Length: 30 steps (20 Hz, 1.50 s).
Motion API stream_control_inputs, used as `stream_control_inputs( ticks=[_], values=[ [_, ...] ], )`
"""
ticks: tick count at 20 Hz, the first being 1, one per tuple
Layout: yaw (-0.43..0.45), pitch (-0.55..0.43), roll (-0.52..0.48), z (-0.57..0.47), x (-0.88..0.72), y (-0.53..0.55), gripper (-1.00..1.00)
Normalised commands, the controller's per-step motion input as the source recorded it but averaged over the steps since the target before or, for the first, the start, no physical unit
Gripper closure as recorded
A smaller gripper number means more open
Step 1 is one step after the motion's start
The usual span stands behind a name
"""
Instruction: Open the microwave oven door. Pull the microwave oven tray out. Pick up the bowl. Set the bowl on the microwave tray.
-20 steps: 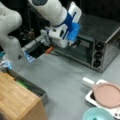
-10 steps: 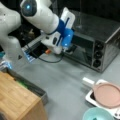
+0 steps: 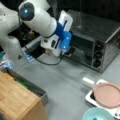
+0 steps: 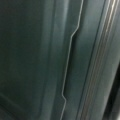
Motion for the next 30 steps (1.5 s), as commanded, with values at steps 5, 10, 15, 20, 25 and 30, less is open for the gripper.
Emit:
stream_control_inputs(
  ticks=[5, 10, 15, 20, 25, 30],
  values=[
    [-0.03, -0.145, 0.209, -0.32, -0.04, -0.18, -1.0],
    [-0.04, -0.133, 0.227, -0.31, -0.04, -0.23, -1.0],
    [-0.031, -0.12, 0.215, -0.25, -0.04, -0.25, -1.0],
    [-0.017, -0.106, 0.182, -0.18, -0.04, -0.15, -1.0],
    [-0.004, -0.109, 0.127, -0.19, 0.01, -0.14, -1.0],
    [-0.044, -0.085, -0.037, -0.2, 0.05, -0.19, -1.0]
  ],
)
